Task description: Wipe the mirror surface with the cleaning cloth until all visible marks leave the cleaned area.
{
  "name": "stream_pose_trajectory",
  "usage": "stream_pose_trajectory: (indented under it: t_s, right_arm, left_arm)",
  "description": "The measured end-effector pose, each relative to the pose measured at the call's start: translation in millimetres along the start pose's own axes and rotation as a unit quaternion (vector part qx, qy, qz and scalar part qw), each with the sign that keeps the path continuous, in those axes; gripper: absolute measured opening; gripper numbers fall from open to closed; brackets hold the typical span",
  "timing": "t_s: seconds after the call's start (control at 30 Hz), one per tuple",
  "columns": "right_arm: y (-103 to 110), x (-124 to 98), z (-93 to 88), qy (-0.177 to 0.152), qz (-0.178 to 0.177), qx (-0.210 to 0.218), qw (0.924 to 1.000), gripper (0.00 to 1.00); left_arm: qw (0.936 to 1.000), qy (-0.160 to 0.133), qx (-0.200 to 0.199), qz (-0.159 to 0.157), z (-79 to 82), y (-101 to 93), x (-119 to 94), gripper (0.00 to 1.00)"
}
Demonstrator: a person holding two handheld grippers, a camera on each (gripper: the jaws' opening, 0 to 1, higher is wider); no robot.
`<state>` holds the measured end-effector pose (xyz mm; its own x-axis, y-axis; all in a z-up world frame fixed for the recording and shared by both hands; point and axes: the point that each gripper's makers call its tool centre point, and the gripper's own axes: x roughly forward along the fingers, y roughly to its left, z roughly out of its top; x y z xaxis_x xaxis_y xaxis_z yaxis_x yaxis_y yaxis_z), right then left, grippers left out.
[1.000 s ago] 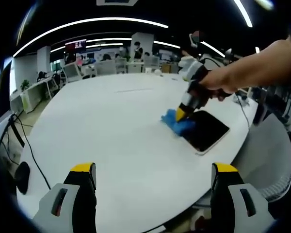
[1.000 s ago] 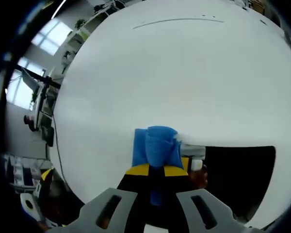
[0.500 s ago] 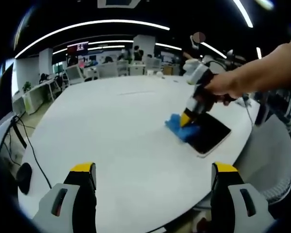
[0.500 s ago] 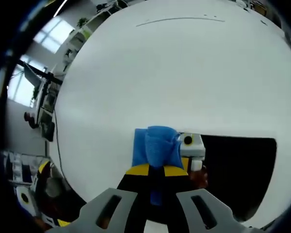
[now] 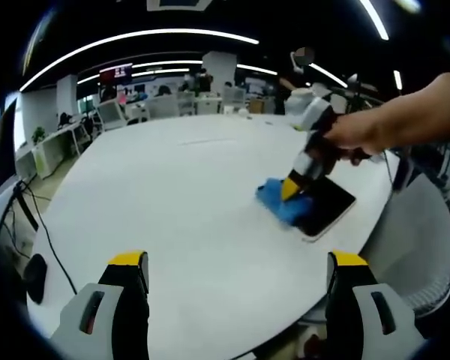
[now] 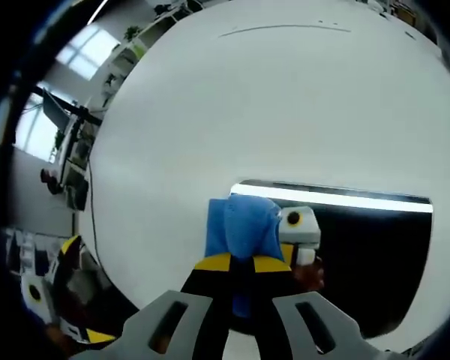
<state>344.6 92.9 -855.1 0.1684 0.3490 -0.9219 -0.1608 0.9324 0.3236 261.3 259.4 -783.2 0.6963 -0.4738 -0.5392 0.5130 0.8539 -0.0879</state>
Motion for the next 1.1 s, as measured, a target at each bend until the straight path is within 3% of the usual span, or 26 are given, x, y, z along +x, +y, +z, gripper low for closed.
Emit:
stream_pose_trajectory:
  t_s: [0.6, 1.1]
  right_arm:
    - [0.7, 1.1, -6.8, 0.002, 0.008, -0.005, 1.0, 0.02]
    - [-15.8, -7.2, -13.0, 0.001, 0.009, -0.006, 0.9999, 0.02]
  left_arm:
    - [1.0, -0.003, 0.001, -0.001, 6.6, -0.4, 3.5, 0.99]
    - [0.9999, -0.008, -0.011, 0.001, 8.4, -7.2, 5.9, 0.99]
